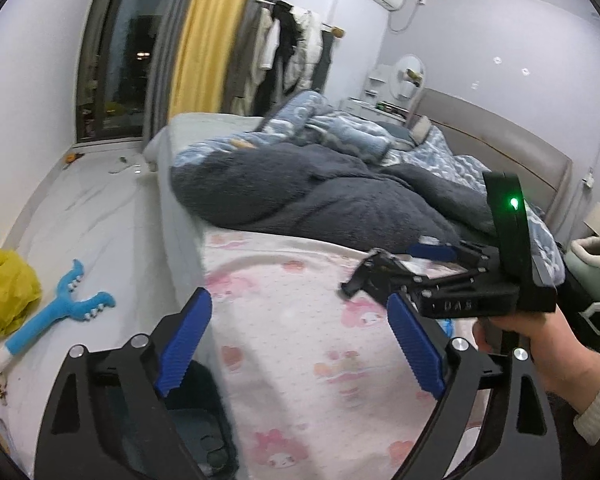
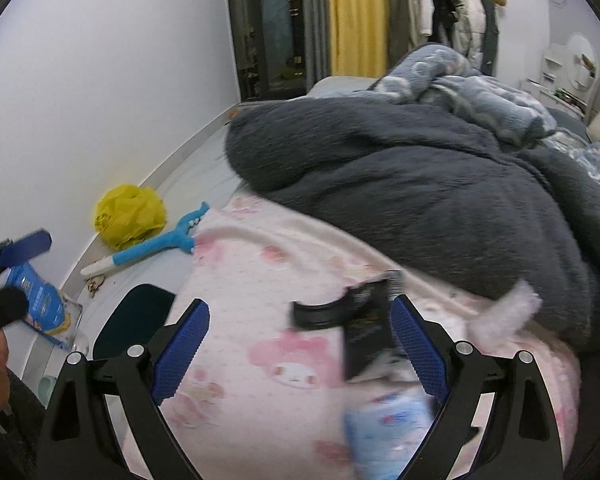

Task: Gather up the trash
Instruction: 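Move both tools back over the bed toward the remaining trash, then grasp the blue tissue pack with the left tool while the right tool grasps the clear plastic bag, then carry the tissue pack in the left tool and plastic bag in the right tool over the bin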

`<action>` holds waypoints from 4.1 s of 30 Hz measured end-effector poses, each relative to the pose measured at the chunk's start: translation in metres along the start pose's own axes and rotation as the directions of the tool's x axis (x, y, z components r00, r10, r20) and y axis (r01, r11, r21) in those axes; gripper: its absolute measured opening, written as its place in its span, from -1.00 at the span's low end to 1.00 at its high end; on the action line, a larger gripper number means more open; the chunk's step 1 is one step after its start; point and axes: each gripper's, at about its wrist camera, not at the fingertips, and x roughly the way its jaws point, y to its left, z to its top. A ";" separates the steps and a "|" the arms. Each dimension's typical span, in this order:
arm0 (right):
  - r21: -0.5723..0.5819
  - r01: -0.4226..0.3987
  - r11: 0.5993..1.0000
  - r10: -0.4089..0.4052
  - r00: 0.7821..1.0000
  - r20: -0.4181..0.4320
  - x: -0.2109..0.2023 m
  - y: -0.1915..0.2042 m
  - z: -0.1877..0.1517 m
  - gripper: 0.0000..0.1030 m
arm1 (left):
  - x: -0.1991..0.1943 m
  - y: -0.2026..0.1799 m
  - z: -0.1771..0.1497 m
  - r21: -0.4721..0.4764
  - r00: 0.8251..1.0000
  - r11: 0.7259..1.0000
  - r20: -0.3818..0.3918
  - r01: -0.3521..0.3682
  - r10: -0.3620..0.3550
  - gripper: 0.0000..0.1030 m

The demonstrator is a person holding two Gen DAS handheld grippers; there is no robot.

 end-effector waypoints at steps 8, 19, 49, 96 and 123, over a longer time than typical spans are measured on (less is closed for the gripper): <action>0.075 0.020 0.997 -0.021 1.000 0.016 -0.012 -0.050 -0.002 0.81 | 0.026 -0.031 -0.002 0.057 0.997 0.996 -0.034 0.068 -0.066 0.83; 0.083 0.003 0.997 -0.001 1.000 -0.022 -0.014 -0.087 -0.019 0.75 | 0.060 -0.065 -0.010 0.089 0.978 0.977 -0.099 0.195 -0.186 0.87; 0.204 -0.023 0.979 0.035 0.998 -0.053 0.006 -0.160 -0.032 0.56 | 0.168 -0.141 -0.055 0.271 0.911 0.907 -0.348 0.324 -0.222 0.87; 0.276 0.055 0.960 -0.048 0.998 -0.032 0.000 -0.151 -0.025 -0.41 | 0.110 -0.101 -0.008 0.120 0.976 0.983 -0.187 0.136 -0.112 0.42; 0.060 -0.008 0.998 0.004 0.998 0.064 -0.052 -0.034 -0.017 -0.42 | 0.064 -0.014 -0.018 -0.072 0.975 0.981 -0.146 -0.179 0.167 0.42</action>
